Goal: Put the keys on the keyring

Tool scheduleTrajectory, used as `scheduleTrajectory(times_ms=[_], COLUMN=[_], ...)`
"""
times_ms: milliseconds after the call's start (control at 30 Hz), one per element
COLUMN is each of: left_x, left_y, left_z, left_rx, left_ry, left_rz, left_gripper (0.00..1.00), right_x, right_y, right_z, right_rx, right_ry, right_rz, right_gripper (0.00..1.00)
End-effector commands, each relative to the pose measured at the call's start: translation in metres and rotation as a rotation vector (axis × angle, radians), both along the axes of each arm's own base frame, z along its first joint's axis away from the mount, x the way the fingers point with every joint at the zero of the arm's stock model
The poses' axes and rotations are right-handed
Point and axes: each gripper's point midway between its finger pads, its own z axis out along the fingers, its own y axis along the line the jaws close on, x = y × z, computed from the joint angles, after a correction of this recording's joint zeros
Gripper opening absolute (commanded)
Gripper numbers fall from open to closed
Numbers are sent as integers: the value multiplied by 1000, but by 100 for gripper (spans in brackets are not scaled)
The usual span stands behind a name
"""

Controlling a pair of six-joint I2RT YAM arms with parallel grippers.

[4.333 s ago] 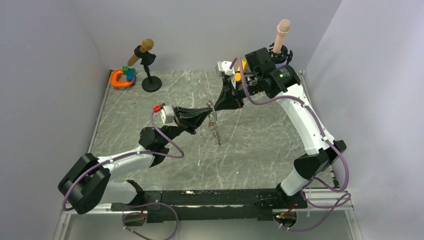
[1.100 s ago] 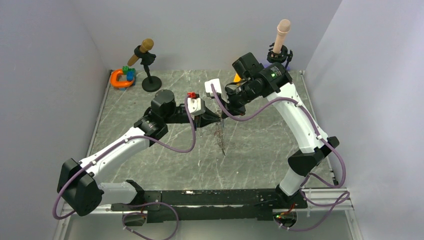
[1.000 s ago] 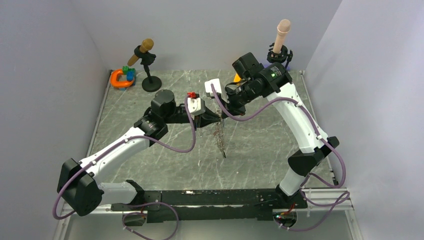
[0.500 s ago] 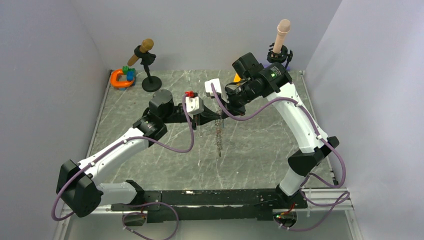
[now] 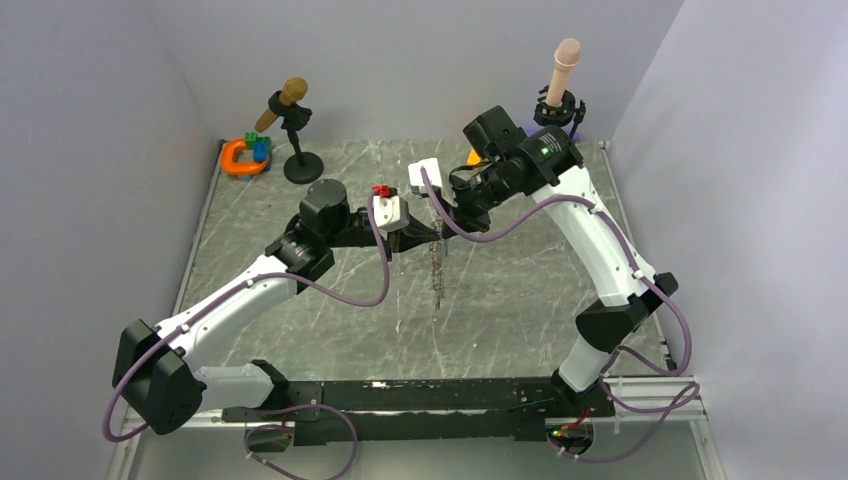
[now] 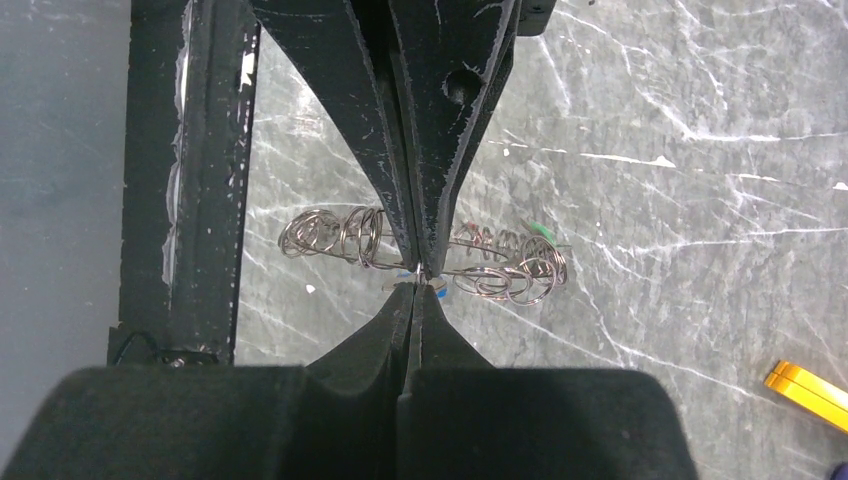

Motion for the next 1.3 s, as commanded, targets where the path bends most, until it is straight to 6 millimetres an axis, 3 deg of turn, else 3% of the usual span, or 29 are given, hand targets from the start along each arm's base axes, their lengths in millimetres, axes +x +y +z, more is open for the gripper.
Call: scheduleTrajectory(times_ms=[0, 67, 200, 333, 433, 567, 700, 833, 1000, 1267], left_x=[-4, -6, -5, -7, -7, -7, -7, -5, -5, -6], left_y=[-2, -2, -1, -2, -2, -2, -1, 8, 17, 42], left_z=[21, 24, 28, 29, 29, 27, 22, 31, 43, 73], left_rx=[-28, -42, -62, -68, -68, -50, -35, -98, -229, -564], left_ry=[-53, -54, -53, -50, -47, -46, -46, -76, -62, 16], left_rz=[-26, -29, -16, -21, -25, -33, -28, 46, 116, 211], left_gripper=[0, 0, 18, 21, 17, 0, 0, 0, 0, 0], right_x=[0, 0, 0, 0, 0, -1, -1, 1, 7, 1], right_y=[8, 8, 8, 8, 8, 8, 8, 9, 8, 7], right_z=[12, 12, 11, 12, 12, 13, 13, 14, 23, 37], right_rx=[60, 60, 59, 61, 62, 65, 68, 87, 156, 261], right_ry=[-22, -20, -20, -22, -22, -23, -20, -1, 39, 46], right_rz=[12, 12, 13, 12, 12, 11, 9, -3, -16, 40], right_gripper=[0, 0, 0, 0, 0, 0, 0, 1, 22, 30])
